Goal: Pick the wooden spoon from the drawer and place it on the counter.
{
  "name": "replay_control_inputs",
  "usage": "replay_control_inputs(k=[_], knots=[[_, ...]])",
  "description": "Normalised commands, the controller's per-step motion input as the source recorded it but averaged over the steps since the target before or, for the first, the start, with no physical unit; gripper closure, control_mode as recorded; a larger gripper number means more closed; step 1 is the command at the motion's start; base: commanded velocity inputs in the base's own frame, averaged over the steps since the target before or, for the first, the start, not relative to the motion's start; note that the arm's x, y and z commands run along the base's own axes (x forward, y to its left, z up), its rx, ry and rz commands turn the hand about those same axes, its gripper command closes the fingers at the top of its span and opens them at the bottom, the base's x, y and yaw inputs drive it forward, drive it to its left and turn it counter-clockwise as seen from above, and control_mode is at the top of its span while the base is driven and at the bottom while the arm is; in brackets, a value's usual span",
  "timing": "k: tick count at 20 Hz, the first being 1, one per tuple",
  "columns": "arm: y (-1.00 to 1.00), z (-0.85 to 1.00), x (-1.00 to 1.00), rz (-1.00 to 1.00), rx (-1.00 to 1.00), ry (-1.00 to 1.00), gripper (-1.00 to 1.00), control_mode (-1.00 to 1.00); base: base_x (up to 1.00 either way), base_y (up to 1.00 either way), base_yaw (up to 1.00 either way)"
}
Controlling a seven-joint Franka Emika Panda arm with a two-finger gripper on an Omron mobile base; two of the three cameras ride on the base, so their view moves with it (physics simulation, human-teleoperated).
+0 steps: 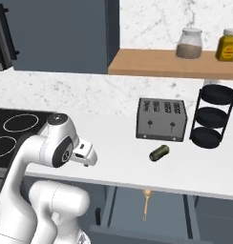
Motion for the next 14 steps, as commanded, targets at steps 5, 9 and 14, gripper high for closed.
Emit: replay_control_inputs(k=[5,9,14], knots=[[0.00,0.00,0.00,0.00,0.00,0.00,-1.00,1.00,-0.39,0.32,-0.23],[0.00,0.00,0.00,0.00,0.00,0.00,-1.00,1.00,0.00,0.46,-0.29],[0.00,0.00,0.00,0.00,0.00,0.00,-1.00,1.00,0.20,0.23,-0.34]])
